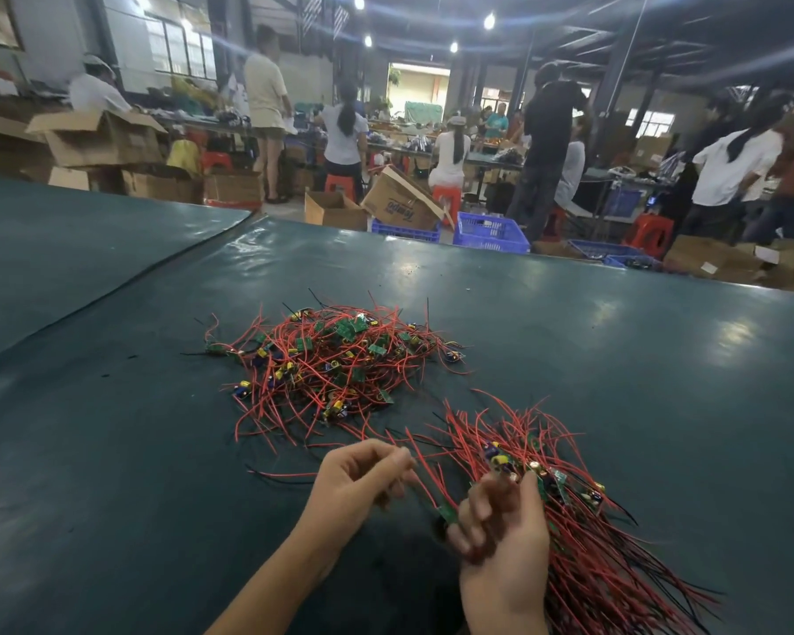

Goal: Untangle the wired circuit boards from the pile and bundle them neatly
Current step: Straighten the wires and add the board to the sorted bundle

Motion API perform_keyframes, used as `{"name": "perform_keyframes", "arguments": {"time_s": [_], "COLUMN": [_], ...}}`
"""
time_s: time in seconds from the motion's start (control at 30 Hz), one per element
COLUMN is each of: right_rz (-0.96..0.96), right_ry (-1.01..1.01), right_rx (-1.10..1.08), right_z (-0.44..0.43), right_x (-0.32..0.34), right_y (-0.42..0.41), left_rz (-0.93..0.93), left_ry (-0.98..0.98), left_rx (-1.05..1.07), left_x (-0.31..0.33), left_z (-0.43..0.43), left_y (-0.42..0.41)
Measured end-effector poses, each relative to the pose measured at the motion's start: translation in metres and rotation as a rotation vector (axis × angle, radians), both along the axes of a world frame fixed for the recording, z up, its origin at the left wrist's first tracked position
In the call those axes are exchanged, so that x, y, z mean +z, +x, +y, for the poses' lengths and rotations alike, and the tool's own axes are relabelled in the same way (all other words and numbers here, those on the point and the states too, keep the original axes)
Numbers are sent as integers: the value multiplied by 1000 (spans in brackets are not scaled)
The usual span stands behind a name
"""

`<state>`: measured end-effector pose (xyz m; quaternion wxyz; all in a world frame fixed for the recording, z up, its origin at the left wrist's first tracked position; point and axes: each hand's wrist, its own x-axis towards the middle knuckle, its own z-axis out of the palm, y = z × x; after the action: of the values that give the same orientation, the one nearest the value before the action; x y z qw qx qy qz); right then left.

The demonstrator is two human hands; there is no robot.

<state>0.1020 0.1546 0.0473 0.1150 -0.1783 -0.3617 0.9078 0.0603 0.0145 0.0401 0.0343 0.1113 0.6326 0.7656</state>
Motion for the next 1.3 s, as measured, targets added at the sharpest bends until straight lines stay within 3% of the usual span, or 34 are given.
{"name": "perform_keyframes", "arguments": {"time_s": [0.1,0.3,0.4,0.47,0.57,0.67,0.83,0.97,1.17,1.3], "right_rz": [152,172,159,147,156,203,277,270,162,229], "right_ry": [-1,202,251,282,309,343,631,771,760,724], "right_rx": [-13,-27,-1,7,-4,-11,-66,-90,120,196], "right_z": [3,-7,-11,-11,-10,-8,-12,-16,-17,-24], "right_x": [0,-6,-12,-16,-16,-14,-10,-17,-24,-22], "right_y": [0,-1,-3,-4,-5,-3,4,5,-1,-1], "left_rz": [101,288,225,230,403,489,543,618,999,1160], "left_ry": [-83,-573,-896,-928,-945,-982,-1265,-1142,-827,-808], "left_rx": [212,563,514,489,527,430,234,251,568,507], "left_x": [6,10,3,-4,-19,-27,-30,-30,-23,-21], "left_z": [-5,-22,-31,-33,-37,-42,-39,-38,-20,-6], "left_y": [-10,-49,-63,-59,-42,-32,-29,-30,-23,-13]}}
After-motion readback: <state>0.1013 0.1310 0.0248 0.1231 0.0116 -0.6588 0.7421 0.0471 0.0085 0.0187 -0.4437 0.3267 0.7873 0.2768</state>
